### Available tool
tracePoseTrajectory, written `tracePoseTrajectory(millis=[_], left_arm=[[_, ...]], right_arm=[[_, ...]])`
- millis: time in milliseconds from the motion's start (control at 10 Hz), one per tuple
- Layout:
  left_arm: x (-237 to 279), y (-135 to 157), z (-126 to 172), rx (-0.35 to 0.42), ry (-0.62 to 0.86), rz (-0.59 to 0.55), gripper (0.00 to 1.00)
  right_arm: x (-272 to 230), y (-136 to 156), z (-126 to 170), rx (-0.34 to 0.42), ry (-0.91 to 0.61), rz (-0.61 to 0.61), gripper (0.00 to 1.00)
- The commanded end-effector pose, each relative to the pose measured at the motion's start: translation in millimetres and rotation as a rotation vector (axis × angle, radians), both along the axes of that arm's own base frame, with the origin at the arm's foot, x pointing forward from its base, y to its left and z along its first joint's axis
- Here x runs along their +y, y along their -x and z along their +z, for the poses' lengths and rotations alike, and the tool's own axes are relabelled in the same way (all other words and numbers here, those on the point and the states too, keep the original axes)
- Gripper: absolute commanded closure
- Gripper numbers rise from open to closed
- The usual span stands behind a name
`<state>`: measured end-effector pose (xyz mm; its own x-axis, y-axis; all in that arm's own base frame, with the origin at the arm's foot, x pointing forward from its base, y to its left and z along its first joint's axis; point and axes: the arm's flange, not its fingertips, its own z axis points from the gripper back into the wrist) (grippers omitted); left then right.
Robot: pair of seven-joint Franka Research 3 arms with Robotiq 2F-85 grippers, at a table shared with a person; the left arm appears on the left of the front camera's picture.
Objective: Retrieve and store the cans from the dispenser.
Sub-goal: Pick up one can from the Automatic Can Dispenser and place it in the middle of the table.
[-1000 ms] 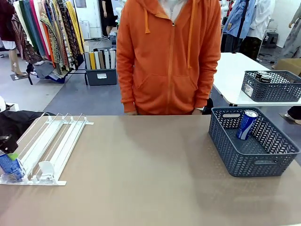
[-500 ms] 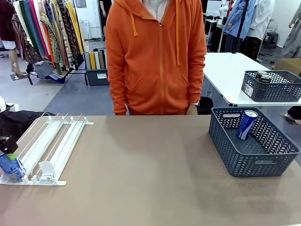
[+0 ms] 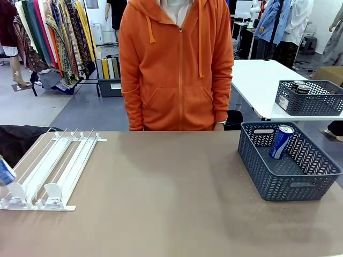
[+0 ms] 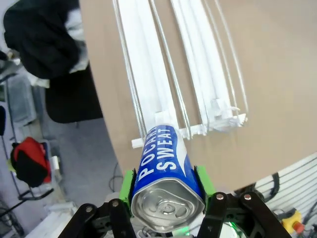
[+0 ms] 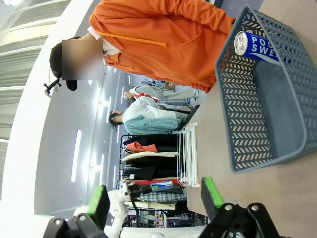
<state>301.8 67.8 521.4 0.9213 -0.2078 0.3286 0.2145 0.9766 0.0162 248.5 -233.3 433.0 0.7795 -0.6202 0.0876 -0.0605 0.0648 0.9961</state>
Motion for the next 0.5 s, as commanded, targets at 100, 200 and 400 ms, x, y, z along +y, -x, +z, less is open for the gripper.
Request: tracePoseTrajectory(millis=[100,200,400], left_arm=[[17.5,56.5,61.0,-0.019,0.138,0.101,1.0],[28.7,66.0,69.7,-0.018,0.219,0.138,1.0],[19.9,67.8,62.9,-0.019,0.119,0.088,1.0]], right_arm=[[-1.6,-1.2,4.4,-0.018,-0.013,-0.006,0.0],[-1.6,-1.2,4.4,-0.018,-0.013,-0.006,0.0],[-1.6,-1.2,4.4,-0.018,-0.013,-0.006,0.0]])
